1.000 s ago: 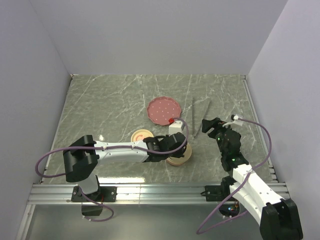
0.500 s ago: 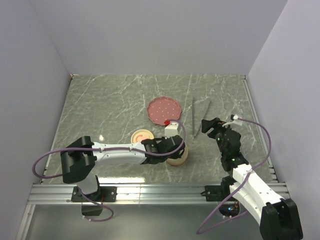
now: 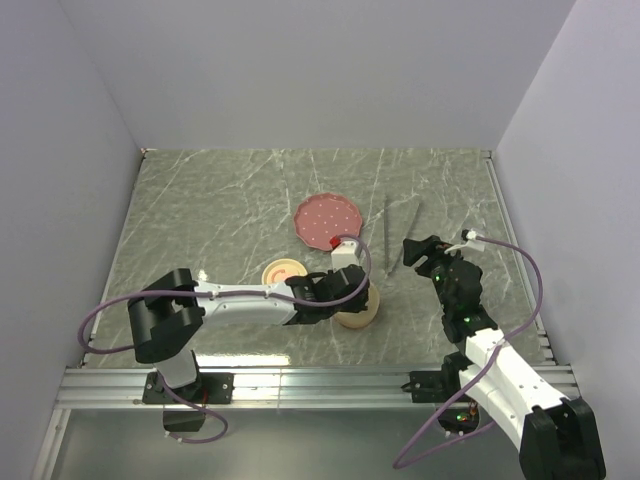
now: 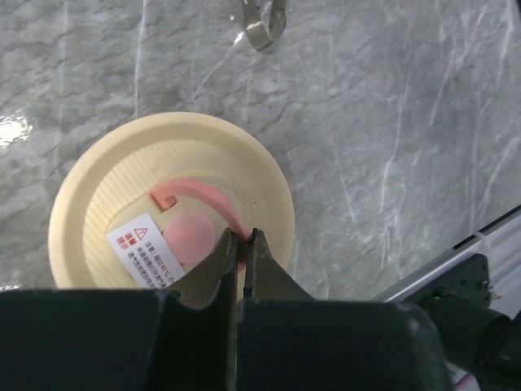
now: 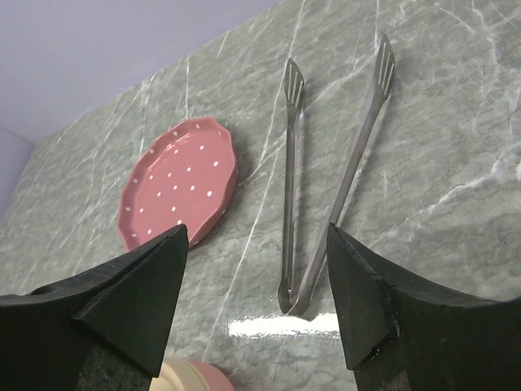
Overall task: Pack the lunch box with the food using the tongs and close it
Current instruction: Move the lunch box
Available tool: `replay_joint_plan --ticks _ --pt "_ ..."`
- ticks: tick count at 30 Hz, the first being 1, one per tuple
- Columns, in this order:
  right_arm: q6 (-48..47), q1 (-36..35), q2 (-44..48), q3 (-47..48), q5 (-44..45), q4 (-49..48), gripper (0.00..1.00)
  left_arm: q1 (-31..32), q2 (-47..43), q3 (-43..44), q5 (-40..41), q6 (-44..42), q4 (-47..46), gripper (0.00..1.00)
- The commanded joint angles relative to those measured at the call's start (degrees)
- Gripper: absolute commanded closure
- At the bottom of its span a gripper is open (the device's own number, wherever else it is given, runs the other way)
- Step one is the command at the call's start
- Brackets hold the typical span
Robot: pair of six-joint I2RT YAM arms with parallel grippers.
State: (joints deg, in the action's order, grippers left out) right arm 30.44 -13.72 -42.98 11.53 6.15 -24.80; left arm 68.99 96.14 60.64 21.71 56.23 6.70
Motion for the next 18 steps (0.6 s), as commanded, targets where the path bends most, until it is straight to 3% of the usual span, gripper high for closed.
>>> replay_joint_plan --ticks 1,11,18 --pt "-0.11 0.36 -0.44 -0.28 -0.44 -2.45 0.25 -2.89 2.92 -4.56 -0.71 0.29 3.42 1.00" --pt "-0.20 0.36 -1.40 -0.02 -0.70 -2.71 0.25 -8.34 0.63 -7.73 -0.27 -1.99 1.74 1.00" --pt "-0.29 0.44 -1.58 -0.02 -0.70 -2.89 0.25 -8.61 1.51 -8.00 -2.64 -3.40 -1.15 1.00"
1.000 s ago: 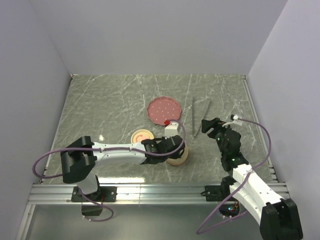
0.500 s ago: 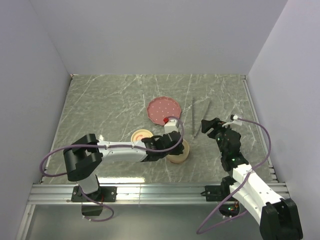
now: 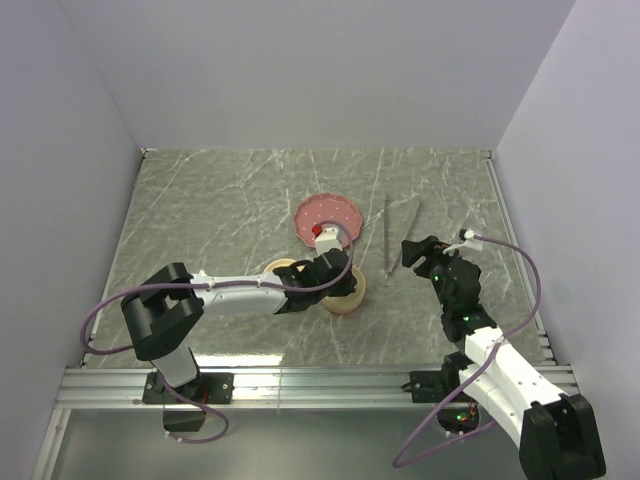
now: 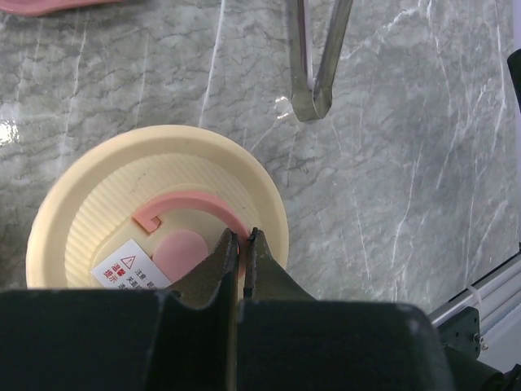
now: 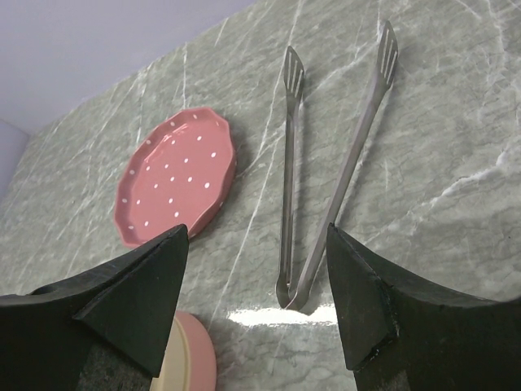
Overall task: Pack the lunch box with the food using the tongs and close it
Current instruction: Move the lunch box
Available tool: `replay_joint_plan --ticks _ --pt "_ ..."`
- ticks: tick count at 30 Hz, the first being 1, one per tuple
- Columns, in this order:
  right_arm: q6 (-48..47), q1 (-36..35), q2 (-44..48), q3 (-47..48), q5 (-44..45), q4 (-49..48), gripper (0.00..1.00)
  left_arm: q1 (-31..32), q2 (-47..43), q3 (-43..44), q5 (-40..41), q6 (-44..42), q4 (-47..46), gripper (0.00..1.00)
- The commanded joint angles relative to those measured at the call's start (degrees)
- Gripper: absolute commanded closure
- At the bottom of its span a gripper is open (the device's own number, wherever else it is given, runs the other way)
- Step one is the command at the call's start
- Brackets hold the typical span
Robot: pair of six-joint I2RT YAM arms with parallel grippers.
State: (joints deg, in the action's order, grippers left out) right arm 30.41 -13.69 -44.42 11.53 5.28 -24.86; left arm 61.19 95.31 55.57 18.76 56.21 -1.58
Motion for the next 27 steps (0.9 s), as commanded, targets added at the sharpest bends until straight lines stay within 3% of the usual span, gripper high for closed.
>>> replay_joint_plan --ticks 1,19,21,22,25,27 --pt "-0.27 0.42 -0.31 0.07 0.08 -2.82 0.25 -0.81 2.60 -2.66 0.48 -3.90 7.03 1.00" --pt "-0.79 0.42 -1.02 0.42 -0.71 -3.09 0.25 -0.72 1.82 -0.37 3.30 -10.50 5.37 0.98" --pt "-0.88 0.33 -1.28 0.42 -0.97 -3.35 0.25 0.24 -0.90 -0.81 4.00 -11.11 5.19 0.88" --pt "-0.97 0.33 -1.28 0.42 -0.88 -3.52 0.25 0.25 -0.91 -0.64 4.78 -11.20 5.54 0.88" --pt "-1.06 0.33 -1.63 0.60 -1.06 -3.44 0.25 2.09 -3.19 0.59 7.77 -11.91 8.43 0.59" --pt "-1.06 0.33 -1.72 0.60 -1.41 -3.61 0.24 2.88 -4.34 1.64 9.18 -12.00 10.80 0.50"
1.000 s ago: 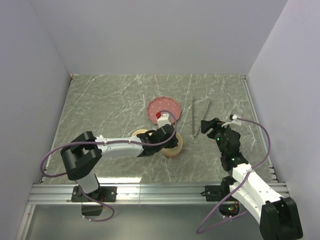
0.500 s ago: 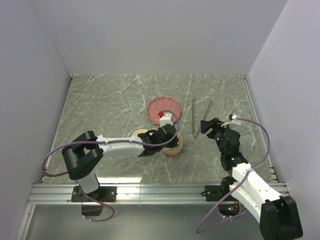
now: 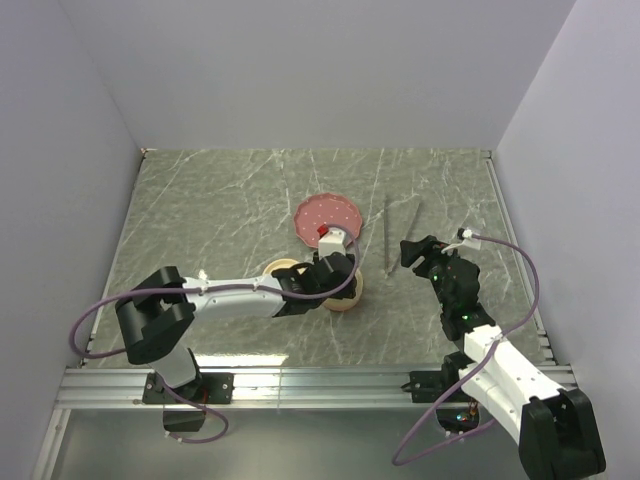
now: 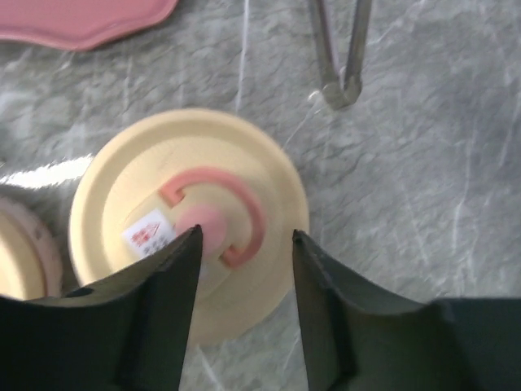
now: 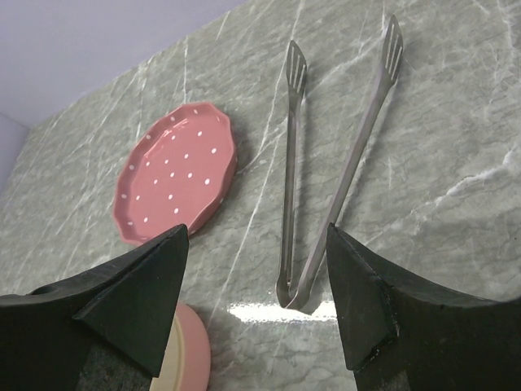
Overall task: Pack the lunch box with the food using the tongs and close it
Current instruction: Move the lunch box
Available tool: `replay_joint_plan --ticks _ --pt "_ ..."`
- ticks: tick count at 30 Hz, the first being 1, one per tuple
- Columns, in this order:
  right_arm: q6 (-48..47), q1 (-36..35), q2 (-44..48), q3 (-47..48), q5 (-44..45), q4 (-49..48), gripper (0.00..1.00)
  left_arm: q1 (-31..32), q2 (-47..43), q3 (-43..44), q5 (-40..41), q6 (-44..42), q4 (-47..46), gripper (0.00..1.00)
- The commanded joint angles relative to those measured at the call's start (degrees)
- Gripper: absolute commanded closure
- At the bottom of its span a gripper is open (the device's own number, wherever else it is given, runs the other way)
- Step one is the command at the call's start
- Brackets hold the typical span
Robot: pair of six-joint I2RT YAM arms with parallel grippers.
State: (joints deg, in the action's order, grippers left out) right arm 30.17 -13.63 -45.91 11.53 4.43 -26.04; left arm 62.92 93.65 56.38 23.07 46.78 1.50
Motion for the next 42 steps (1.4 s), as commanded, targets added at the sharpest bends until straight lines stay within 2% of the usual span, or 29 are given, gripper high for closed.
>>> replay_joint_plan --ticks 1,4,9,12,13,15,19,24,26,27,29,30,33,35,40,42 --pt "-0.91 0.27 -0.32 0.60 -0.47 -2.43 0.25 1.59 -3.03 1.27 5.14 -2.49 8.69 0.45" --pt "-0.91 0.27 -0.41 0.60 -0.65 -2.52 0.25 2.30 -4.61 1.63 6.20 -2.40 10.19 0.38" --pt "-1.08 0.27 -0.67 0.69 -0.73 -2.87 0.24 3.26 -9.09 0.40 8.04 -2.92 10.98 0.36" --pt "-1.17 0.27 -1.02 0.69 -0.73 -2.96 0.24 3.44 -14.27 -2.13 12.86 -3.98 11.34 0.36" --pt "-1.26 0.27 -1.11 0.77 -0.82 -3.05 0.25 2.75 -17.33 -3.02 16.01 -4.24 11.25 0.35" --pt "-1.26 0.18 -1.46 0.78 -0.73 -3.05 0.25 0.21 -20.50 -6.52 16.22 -5.21 9.50 0.34" --pt "-1.43 0.18 -2.51 1.30 0.14 -3.05 0.25 -12.16 -31.04 -14.27 11.74 -8.37 1.15 0.33" --pt "-1.61 0.27 -3.39 2.00 2.51 -2.35 0.25 -22.55 -36.95 -19.54 9.20 -12.76 -8.32 0.32" --pt "-1.61 0.27 -3.40 2.62 3.65 -1.47 0.25 -30.02 -37.05 -20.78 6.04 -13.38 -10.37 0.32" --pt "-1.70 0.18 -3.40 2.79 4.88 -1.12 0.25 -36.05 -36.61 -21.22 2.63 -13.39 -12.72 0.32" --pt "-1.78 0.18 -2.96 3.41 6.46 0.11 0.25 -42.58 -34.24 -22.71 -1.69 -12.51 -15.46 0.32" --pt "-1.61 0.18 -2.61 3.67 8.30 0.55 0.24 -48.53 -32.23 -23.33 -5.45 -11.99 -18.60 0.32" --pt "-2.31 0.09 -2.25 5.08 10.33 1.87 0.25 -58.13 -28.10 -24.30 -9.44 -9.61 -21.79 0.32" --pt "-3.01 0.09 -2.60 7.44 13.41 4.23 0.24 -60.10 -27.20 -25.08 -9.01 -8.21 -24.34 0.33" --pt "-5.56 -0.26 -5.50 13.94 20.52 9.16 0.25 -60.28 -27.29 -26.32 -3.21 -8.90 -26.81 0.33" --pt "-6.26 -0.52 -7.16 15.80 22.37 10.65 0.25 -60.28 -27.64 -26.67 -3.91 -9.25 -27.42 0.32"
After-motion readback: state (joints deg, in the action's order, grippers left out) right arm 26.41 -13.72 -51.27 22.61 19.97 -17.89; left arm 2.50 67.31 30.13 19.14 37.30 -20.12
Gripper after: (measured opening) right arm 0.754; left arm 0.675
